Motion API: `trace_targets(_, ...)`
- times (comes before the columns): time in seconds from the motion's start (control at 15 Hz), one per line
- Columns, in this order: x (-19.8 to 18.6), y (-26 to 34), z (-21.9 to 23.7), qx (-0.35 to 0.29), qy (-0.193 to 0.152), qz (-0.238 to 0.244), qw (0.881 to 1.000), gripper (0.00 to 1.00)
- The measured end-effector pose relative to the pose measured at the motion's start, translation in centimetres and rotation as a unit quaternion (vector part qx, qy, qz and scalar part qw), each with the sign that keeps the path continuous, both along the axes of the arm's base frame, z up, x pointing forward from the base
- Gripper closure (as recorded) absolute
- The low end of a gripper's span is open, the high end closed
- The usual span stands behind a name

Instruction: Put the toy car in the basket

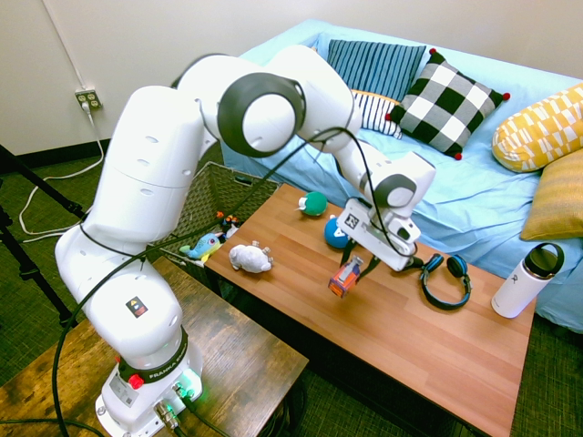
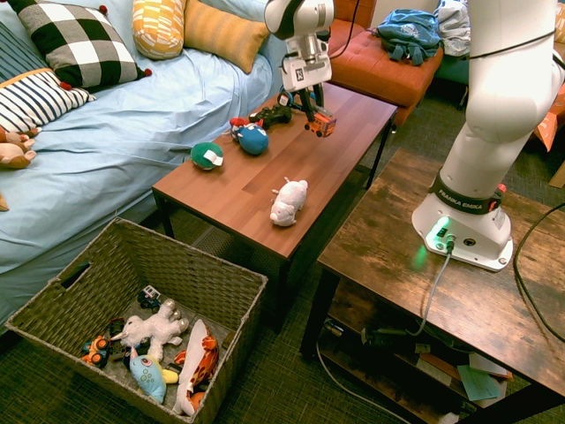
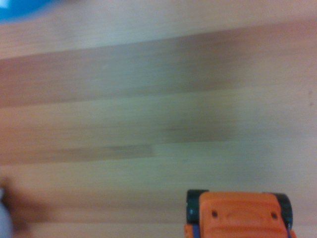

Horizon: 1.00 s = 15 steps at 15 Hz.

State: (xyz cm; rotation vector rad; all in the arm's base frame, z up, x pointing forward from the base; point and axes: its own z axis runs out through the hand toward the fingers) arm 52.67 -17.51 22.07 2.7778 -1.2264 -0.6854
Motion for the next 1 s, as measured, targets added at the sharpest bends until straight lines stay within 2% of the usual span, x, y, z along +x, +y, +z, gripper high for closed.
trace_targets(0.2,0.1,14.8,5.8,-0.023,-0.024,0.037,0.999,1.00)
trace_targets(0.4,-1.9,33.4,9.7,-0.056,-0.039,0.075,0.995,1.00)
trace_targets(0.53,-4.0,46.0,9.5,-0.076,-0.037,0.091,0.992,1.00)
trace_targets(0.67,-5.0,53.8,6.1,-0.096,-0.027,0.099,0.990,1.00)
trace_targets(0.73,-3.9,54.6,4.0,-0.105,-0.019,0.097,0.990,0.00)
trace_targets(0.87,-0.4,54.0,0.9,-0.112,0.004,0.088,0.990,0.00)
trace_targets(1.0,2.0,54.8,0.3,-0.109,0.012,0.090,0.990,0.00)
